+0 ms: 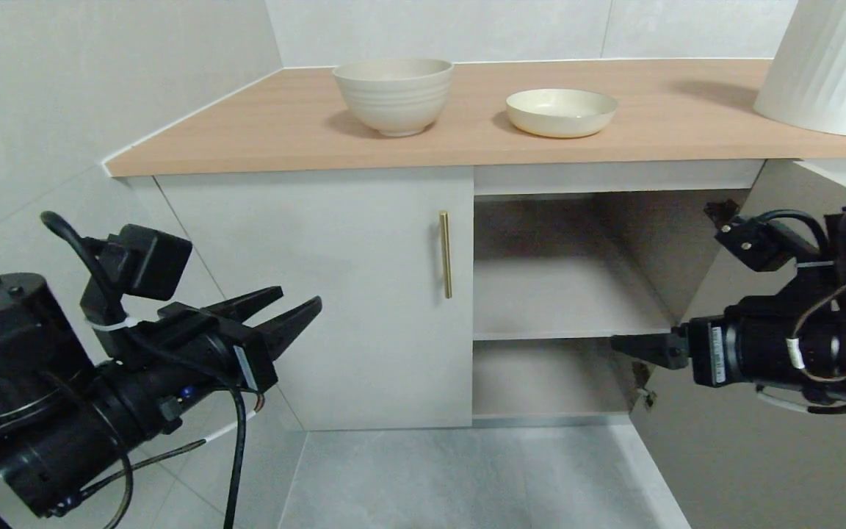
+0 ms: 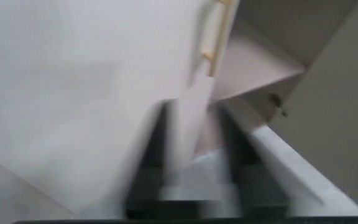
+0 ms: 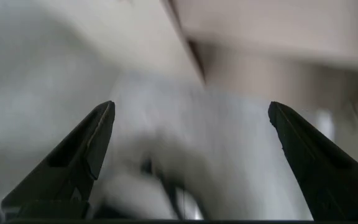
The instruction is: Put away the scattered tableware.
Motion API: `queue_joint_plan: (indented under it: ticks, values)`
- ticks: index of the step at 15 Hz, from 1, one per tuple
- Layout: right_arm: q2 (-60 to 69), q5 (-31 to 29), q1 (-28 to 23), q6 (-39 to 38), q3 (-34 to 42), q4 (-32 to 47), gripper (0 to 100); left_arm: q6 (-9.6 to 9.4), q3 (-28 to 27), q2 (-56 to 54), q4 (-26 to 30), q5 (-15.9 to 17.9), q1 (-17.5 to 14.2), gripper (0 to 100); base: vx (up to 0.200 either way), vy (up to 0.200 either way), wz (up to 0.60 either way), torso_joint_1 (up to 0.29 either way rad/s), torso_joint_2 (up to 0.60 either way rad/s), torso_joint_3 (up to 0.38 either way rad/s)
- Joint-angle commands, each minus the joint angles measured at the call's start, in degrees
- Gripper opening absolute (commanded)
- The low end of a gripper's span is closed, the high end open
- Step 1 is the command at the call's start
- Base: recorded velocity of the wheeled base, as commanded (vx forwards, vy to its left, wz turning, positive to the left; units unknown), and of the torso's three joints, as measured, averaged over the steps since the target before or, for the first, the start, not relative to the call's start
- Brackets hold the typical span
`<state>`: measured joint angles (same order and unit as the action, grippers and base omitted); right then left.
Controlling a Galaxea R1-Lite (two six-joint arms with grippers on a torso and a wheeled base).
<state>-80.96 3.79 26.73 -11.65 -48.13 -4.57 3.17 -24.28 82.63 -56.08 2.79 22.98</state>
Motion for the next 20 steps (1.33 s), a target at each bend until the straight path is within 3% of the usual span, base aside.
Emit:
queue_joint_plan:
  ticks: [1, 4, 11, 14, 20]
  values:
    - [8.9, -0.4, 0.0, 0.4, -6.8, 8.3, 100, 0.17, -0.4, -1.9, 0.0, 0.1, -0.5, 100, 0.0, 0.0, 0.0, 0.0, 0.0, 0.0]
    - [11.3, -7.2, -0.2, 0.1, -2.1, 10.3, 100, 1.66, -3.3, -2.8, -0.4, -0.3, -1.9, 100, 0.0, 0.0, 0.0, 0.0, 0.0, 0.0]
    - [17.1, -8.1, 3.7, 0.3, -2.1, 10.4, 100, 1.31, -3.7, -4.4, 2.1, -0.6, -1.8, 100, 0.0, 0.0, 0.0, 0.0, 0.0, 0.0]
    - [17.3, -7.9, 3.7, 0.3, -1.9, 10.4, 100, 1.4, -4.6, -7.6, 9.1, 0.1, -1.7, 100, 0.2, 0.0, 0.0, -0.004, 0.0, -0.002]
    - [17.5, -7.7, 3.6, 0.1, -1.1, 10.1, 100, 1.49, -4.7, -7.2, 9.1, 0.2, -1.7, 100, 0.2, 0.0, 0.0, 0.002, 0.0, 0.003]
